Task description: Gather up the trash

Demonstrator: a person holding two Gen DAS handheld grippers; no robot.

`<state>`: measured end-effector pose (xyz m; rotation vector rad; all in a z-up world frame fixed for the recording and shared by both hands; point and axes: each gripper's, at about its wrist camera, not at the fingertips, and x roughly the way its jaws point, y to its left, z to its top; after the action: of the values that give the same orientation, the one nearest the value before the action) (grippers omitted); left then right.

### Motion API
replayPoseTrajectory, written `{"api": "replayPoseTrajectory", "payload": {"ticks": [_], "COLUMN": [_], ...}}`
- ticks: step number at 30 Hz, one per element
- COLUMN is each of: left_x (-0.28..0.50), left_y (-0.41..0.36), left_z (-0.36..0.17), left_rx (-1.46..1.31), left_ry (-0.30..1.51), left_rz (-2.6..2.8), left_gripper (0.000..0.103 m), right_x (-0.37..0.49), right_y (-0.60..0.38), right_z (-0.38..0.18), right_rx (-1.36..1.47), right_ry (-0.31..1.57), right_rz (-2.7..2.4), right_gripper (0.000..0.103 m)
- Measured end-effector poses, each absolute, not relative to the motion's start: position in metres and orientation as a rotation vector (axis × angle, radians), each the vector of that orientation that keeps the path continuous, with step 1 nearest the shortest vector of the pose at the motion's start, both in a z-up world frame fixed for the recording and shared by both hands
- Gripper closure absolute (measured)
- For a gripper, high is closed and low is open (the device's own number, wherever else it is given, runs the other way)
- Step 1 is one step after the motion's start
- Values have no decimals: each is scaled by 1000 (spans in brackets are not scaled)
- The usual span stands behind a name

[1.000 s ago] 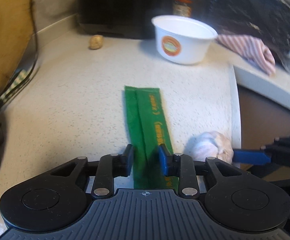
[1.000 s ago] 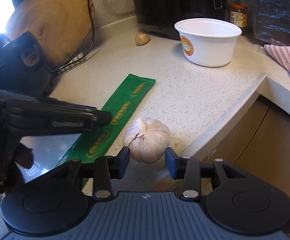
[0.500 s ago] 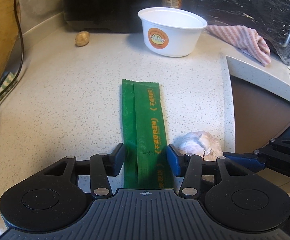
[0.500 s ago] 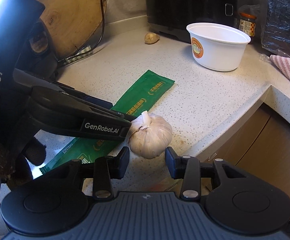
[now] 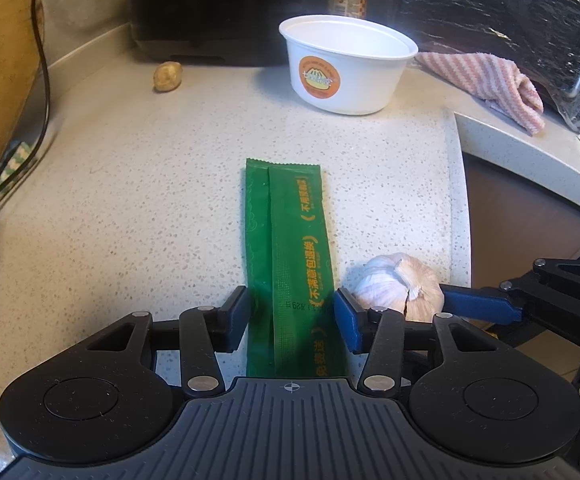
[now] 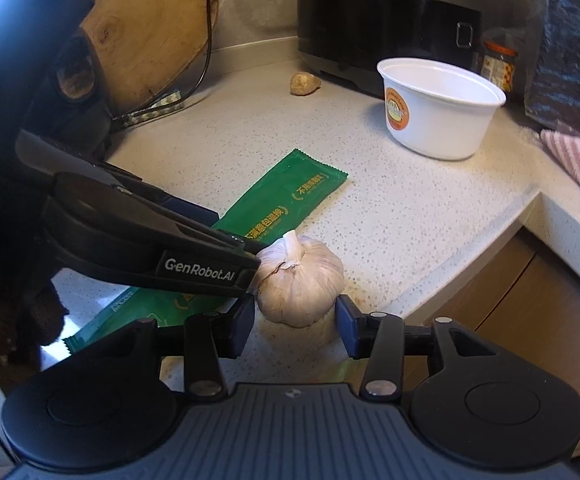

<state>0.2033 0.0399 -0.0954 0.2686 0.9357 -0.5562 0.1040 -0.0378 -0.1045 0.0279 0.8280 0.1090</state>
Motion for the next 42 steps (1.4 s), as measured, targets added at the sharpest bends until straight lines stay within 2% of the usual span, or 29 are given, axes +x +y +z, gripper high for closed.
{"api": "replayPoseTrajectory", "payload": {"ticks": [3, 15, 17, 20, 25, 31, 32, 34, 35, 42], "left_x": [202, 196, 195, 194, 196, 198, 198, 196, 195, 194], "left_y": [40, 42, 43, 47, 49, 59, 60, 61, 62, 63], "left_z": [-96, -97, -97, -97, -97, -88, -87, -84, -83, -72], "left_rx": [271, 272, 260, 209, 160, 97, 99, 97, 91, 61], "left_ry": [933, 889, 875, 862, 856, 842, 837, 830, 826, 800], "left_rz": [-556, -566, -568, -586, -586, -568, -569, -572, -574, -589], "left_gripper": [51, 53, 56, 65, 66, 66, 66, 66, 66, 66], "right_x": [105, 93, 90, 87, 87, 91, 89, 88, 88, 108], "right_y": [-44, -65, -67, -72, -80, -76, -75, -74, -73, -69], "right_z": [-102, -84, -84, -81, -78, -85, -84, -84, -84, -102], "right_rx": [71, 132, 135, 143, 149, 126, 126, 122, 113, 111], "right_ry": [841, 789, 787, 780, 763, 734, 726, 713, 703, 756], "right_rz": [114, 84, 79, 67, 41, 71, 80, 89, 79, 81], "right_gripper": [62, 64, 67, 77, 82, 82, 79, 56, 40, 40]}}
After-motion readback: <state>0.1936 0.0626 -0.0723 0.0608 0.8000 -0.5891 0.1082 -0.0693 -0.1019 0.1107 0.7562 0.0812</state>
